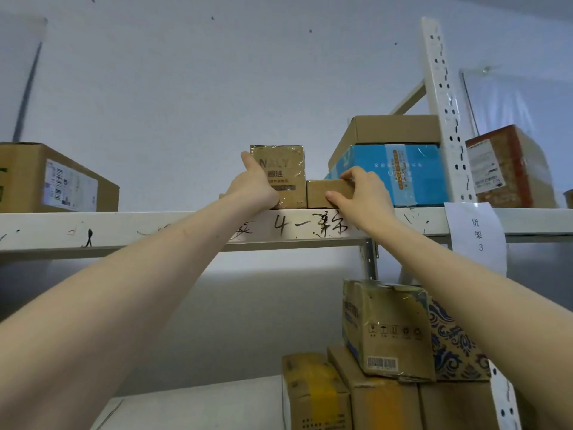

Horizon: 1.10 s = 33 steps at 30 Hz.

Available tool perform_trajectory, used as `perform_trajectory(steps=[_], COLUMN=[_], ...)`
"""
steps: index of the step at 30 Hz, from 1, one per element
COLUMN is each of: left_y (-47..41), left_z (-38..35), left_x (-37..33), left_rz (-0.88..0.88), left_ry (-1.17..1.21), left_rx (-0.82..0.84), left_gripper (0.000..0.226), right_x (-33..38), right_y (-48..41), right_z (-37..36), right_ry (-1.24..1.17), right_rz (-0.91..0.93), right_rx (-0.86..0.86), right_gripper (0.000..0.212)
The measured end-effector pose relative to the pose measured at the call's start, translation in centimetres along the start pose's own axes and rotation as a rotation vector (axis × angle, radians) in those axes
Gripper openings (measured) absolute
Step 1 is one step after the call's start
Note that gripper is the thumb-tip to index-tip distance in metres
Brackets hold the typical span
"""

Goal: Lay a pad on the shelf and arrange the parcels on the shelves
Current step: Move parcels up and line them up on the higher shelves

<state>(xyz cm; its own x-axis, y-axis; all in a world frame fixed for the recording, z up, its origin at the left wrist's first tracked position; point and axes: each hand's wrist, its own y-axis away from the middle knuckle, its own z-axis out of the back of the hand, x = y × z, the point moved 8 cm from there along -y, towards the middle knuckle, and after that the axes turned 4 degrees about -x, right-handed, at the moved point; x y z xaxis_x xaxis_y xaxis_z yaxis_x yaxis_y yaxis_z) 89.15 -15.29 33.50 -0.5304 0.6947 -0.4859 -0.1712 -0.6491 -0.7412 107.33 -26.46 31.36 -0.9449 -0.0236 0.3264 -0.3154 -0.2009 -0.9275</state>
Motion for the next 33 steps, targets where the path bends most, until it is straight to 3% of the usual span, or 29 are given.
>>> perform_trajectory(steps=[5,11,16,22,24,28,31,33], left_y=[0.7,1.1,1.2,1.7,2.6,6.3,10.0,12.4], left_z=[-0.2,-0.5,-1.0,-0.9,-0.4,-0.7,-2.7,-4.7], left_x=[-0.7,-1.5,-1.3,-1.1,-2.1,-5.3,-7.0,-7.8], left_rz=[0.011,0.016,0.045,0.058,-0.016,-0.328,-0.545,-0.638], left_ry=[-0.03,-0.056,-0.066,-0.066,-0.125,-0.134,-0.001,0.095], left_rx=[-0.044,-0.07,-0.084,-0.139,-0.248,-0.449,-0.454,-0.374], left_gripper=[0.09,0.085,0.08,0.07,0.069,0.054,0.05,0.043], right_x=[-0.4,-1.7,-1.5,-2.8,-3.3,-4.8,-7.0,-9.2], right_y=[0.2,0.9,1.0,2.6,3.8,6.9,8.9,10.0], right_z=[1.0,1.2,1.0,2.3,2.9,4.2,4.2,4.0], right_ry=[0.13,0.076,0.125,-0.114,-0.206,-0.228,-0.195,-0.145], right_rz=[-0.003,0.018,0.064,0.073,0.126,0.24,0.235,0.138], right_rx=[-0.091,-0.067,0.001,-0.139,-0.208,-0.334,-0.33,-0.302], right_gripper=[0.045,0.023,0.024,0.023,0.023,0.02,0.018,0.023])
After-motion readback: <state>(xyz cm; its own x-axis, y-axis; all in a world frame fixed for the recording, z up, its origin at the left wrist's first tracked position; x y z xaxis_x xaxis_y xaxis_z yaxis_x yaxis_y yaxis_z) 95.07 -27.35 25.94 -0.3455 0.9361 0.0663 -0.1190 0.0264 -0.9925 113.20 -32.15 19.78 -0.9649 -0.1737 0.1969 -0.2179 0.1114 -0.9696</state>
